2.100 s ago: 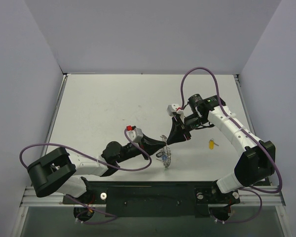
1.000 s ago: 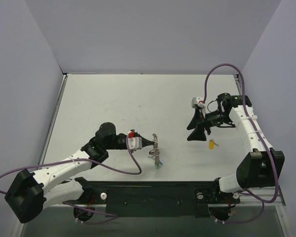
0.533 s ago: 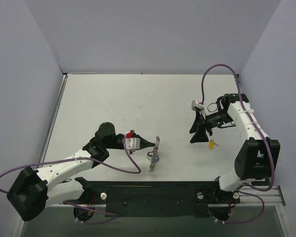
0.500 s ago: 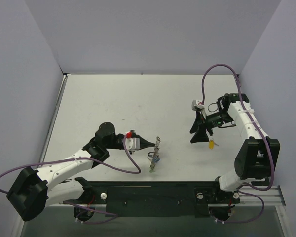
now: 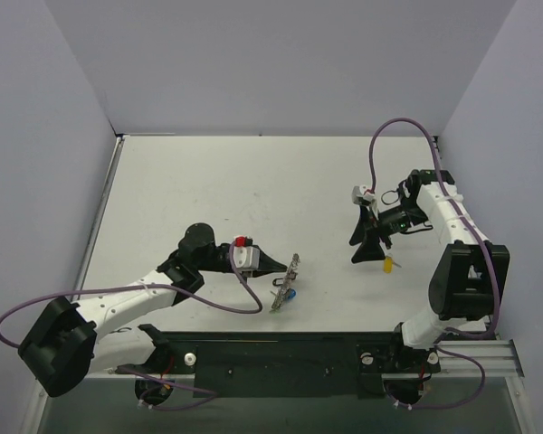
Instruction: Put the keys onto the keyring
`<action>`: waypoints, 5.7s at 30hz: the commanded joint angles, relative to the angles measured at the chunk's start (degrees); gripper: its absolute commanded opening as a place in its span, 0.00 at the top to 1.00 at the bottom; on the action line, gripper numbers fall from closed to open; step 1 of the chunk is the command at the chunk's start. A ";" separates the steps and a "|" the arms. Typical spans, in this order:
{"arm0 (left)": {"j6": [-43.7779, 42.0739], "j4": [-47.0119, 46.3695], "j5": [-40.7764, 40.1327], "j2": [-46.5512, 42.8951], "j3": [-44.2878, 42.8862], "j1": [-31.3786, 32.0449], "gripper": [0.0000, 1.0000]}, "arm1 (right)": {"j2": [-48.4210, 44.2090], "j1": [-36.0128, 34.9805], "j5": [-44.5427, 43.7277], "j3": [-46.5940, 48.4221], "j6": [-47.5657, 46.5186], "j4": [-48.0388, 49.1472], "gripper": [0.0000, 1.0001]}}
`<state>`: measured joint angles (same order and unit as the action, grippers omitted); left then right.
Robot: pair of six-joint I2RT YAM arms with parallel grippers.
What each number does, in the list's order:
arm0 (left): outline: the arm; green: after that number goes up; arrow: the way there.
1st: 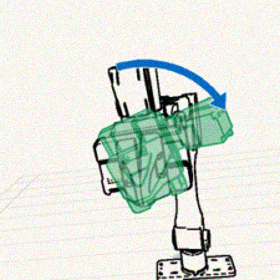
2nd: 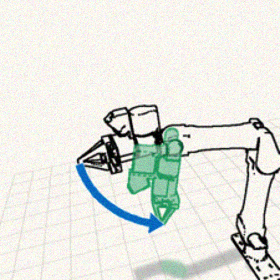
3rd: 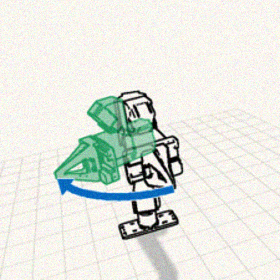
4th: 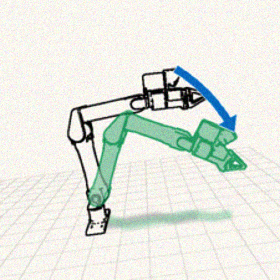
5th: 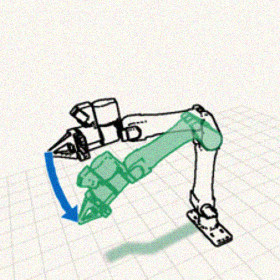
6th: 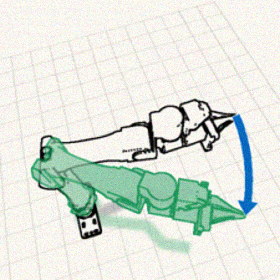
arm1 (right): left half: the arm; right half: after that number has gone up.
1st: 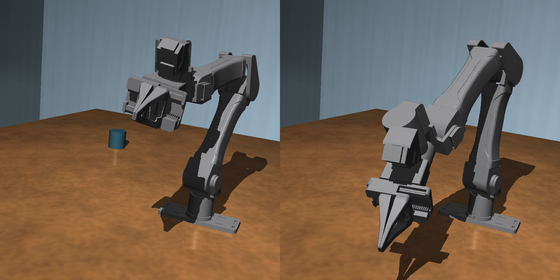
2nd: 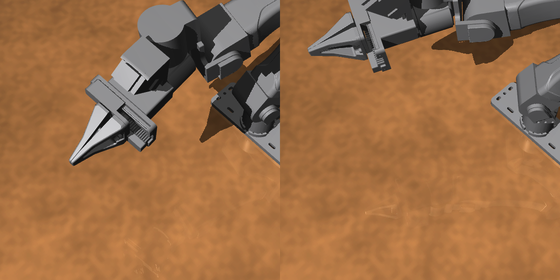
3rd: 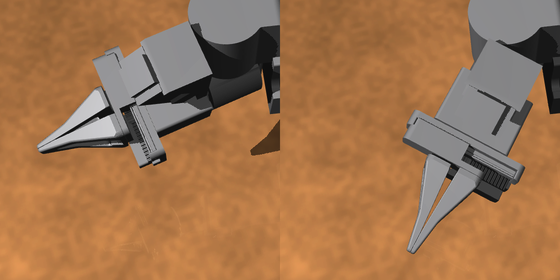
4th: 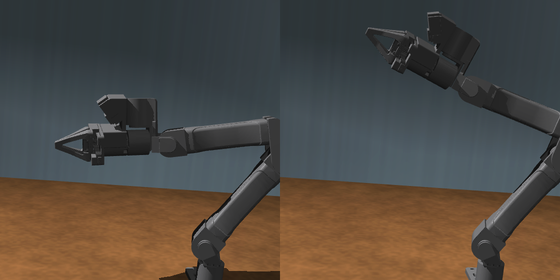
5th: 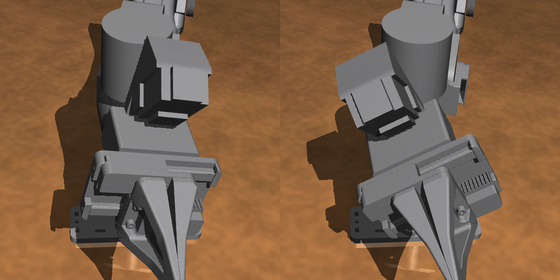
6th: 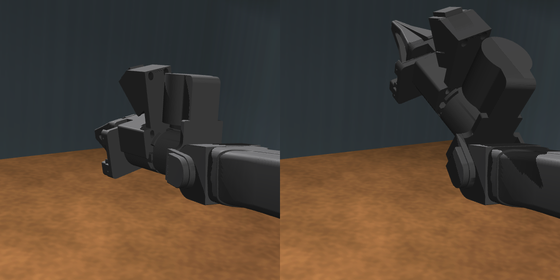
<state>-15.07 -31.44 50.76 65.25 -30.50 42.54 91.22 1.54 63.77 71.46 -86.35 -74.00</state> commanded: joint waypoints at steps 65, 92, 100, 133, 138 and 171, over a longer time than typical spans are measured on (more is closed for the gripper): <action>11.29 16.41 -6.47 -6.10 -13.62 -5.10 1.00 | 8.36 19.20 -34.06 -11.87 81.51 43.76 0.75; 10.15 17.82 -6.55 -6.28 -13.97 -5.10 1.00 | 11.79 18.85 -32.39 -10.55 81.25 41.48 0.80; 10.06 17.91 -6.47 -6.37 -13.97 -5.10 1.00 | 12.93 18.94 -32.04 -10.20 81.25 40.95 0.81; 9.80 18.08 -6.38 -6.28 -13.97 -5.10 1.00 | 12.67 19.03 -29.76 -9.85 80.81 40.77 0.85; 9.80 18.17 -6.38 -6.37 -14.06 -5.10 1.00 | 12.58 19.03 -29.58 -9.85 80.72 40.86 0.85; 9.71 18.34 -6.38 -6.37 -14.06 -5.10 1.00 | 13.11 18.85 -30.11 -9.59 80.28 40.25 0.91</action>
<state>-4.95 -10.46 43.72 60.64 -41.36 37.76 103.92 20.58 33.43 60.14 -5.56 -30.68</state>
